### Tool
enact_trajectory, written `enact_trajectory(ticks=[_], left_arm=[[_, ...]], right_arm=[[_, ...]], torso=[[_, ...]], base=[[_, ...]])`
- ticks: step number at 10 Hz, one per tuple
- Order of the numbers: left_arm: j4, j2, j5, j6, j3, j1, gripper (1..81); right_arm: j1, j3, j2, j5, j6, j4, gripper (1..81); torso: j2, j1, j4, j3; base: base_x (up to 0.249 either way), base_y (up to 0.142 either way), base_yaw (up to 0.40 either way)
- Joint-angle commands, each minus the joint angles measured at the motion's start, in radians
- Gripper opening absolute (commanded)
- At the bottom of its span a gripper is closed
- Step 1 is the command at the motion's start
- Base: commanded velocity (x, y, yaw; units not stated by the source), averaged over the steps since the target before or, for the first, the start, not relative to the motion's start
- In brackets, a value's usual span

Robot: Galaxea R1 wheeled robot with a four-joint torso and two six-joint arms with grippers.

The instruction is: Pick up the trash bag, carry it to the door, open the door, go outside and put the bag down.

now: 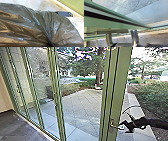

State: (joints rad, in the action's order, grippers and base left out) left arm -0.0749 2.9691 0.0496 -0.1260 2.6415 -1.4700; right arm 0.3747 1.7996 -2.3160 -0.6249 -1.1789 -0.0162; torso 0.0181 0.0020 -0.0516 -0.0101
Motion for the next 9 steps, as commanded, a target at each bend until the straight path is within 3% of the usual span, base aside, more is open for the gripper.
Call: enact_trajectory(ticks=[1,9], left_arm=[[-0.011,-0.005,0.056,0.002,0.0,0.056,1.0],[-0.009,-0.002,0.056,0.002,0.0,0.052,1.0]], right_arm=[[-0.131,0.038,-0.027,-0.024,-0.005,0.016,81.1],[-0.069,0.151,-0.137,-0.026,-0.033,0.015,81.1]], torso=[[0.0,0.0,0.0,0.0],[0.0,0.0,0.0,0.0]], base=[[0.0,0.0,0.0],[0.0,0.0,0.0]])
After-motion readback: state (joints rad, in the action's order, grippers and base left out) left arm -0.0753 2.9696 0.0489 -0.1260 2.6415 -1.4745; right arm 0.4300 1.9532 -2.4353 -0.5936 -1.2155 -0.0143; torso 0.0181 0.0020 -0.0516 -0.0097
